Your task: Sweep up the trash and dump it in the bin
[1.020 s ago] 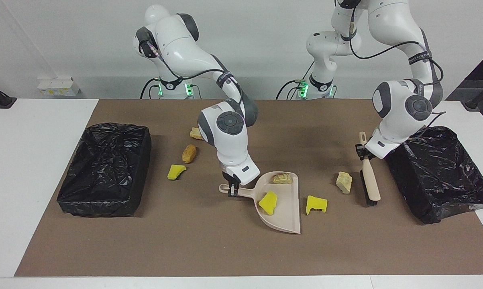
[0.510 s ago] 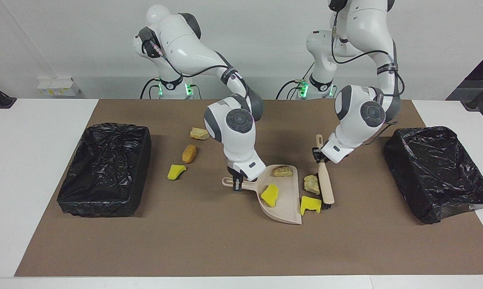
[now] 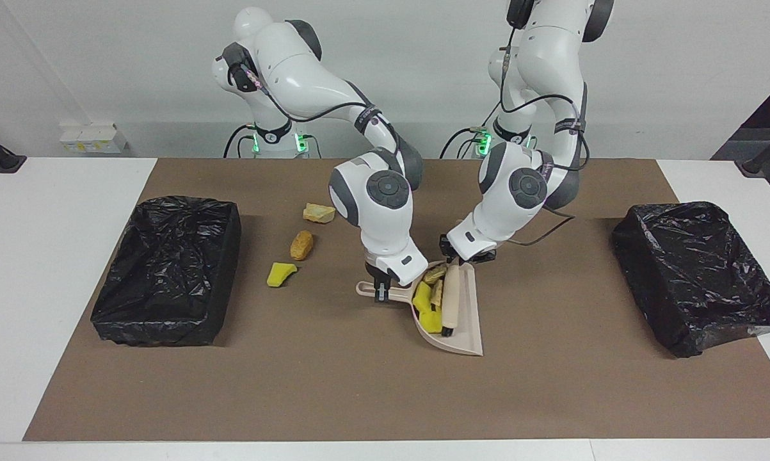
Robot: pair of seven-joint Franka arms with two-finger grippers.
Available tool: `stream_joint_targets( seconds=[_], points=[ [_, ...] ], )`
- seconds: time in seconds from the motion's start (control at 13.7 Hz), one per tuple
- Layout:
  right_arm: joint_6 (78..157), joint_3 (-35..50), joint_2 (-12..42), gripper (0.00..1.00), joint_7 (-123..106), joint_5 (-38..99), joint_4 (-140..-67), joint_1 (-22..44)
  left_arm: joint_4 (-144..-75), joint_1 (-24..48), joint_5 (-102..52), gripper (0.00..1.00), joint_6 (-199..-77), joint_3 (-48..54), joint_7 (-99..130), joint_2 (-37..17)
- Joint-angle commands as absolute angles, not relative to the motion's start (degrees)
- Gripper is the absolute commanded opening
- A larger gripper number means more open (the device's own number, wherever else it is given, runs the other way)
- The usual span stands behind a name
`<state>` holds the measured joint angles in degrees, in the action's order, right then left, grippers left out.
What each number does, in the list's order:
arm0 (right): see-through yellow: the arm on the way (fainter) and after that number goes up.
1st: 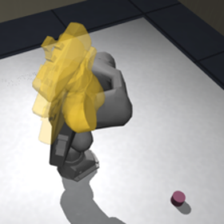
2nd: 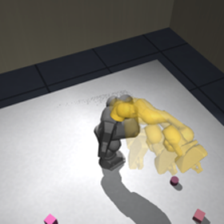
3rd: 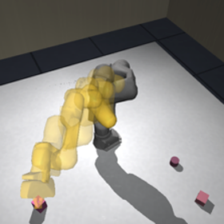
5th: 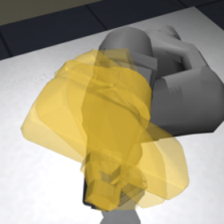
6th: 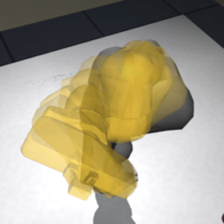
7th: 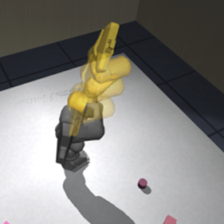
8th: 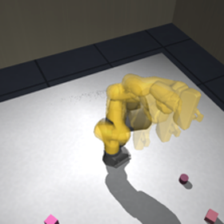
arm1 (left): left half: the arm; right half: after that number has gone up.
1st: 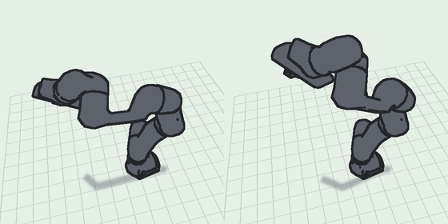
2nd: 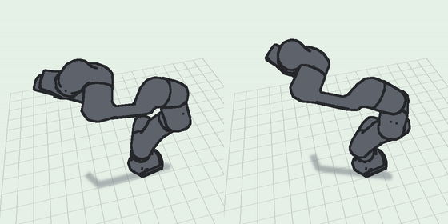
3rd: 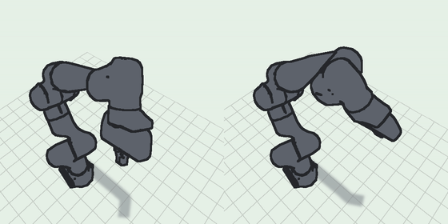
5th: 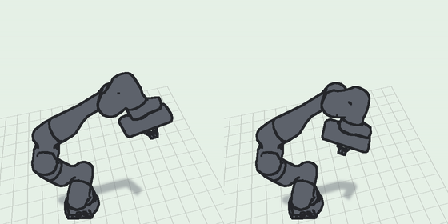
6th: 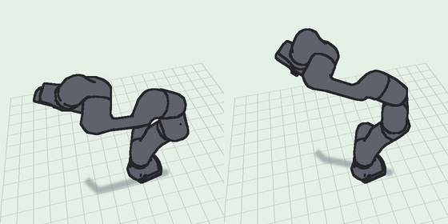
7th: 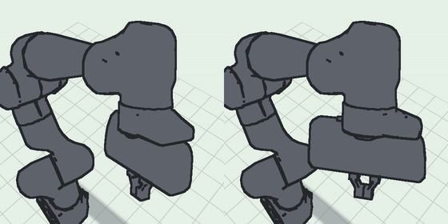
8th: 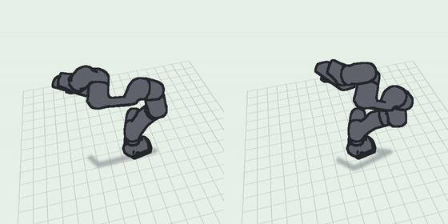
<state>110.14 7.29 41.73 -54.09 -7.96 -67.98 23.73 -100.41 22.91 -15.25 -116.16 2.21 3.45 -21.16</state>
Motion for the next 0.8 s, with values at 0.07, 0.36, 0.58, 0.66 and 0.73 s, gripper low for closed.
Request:
stream_joint_targets(
  seconds=[0.07, 0.36, 0.58, 0.66, 0.73],
  points=[
    [110.48, 8.17, 40.87, 0.0, -55.63, -8.0, -69.08, 22.77, -99.93, 20.05, -16.53, 0.0, -109.09, -0.69, 1.41, -17.23],
    [117.04, 8.26, 36.49, 0.0, -56.16, -7.03, -77.14, 21.27, -100.72, 18.19, -8.91, 0.0, -105.21, -1.93, 2.02, -13.02],
    [121.47, 8.26, 33.32, 0.0, -58.6, -5.45, -82.61, 19.87, -106.41, 18.89, -8.0, 0.0, -102.92, -1.93, 5.08, -7.93],
    [121.2, 8.26, 32.01, 0.0, -61.49, -5.36, -83.66, 18.56, -109.13, 19.16, -7.39, 0.0, -103.01, -1.76, 7.19, -5.21],
    [121.03, 8.52, 29.82, 0.0, -63.96, -4.32, -86.02, 16.8, -111.51, 20.12, -7.38, 0.0, -102.66, -1.58, 9.03, -2.84]
  ],
)
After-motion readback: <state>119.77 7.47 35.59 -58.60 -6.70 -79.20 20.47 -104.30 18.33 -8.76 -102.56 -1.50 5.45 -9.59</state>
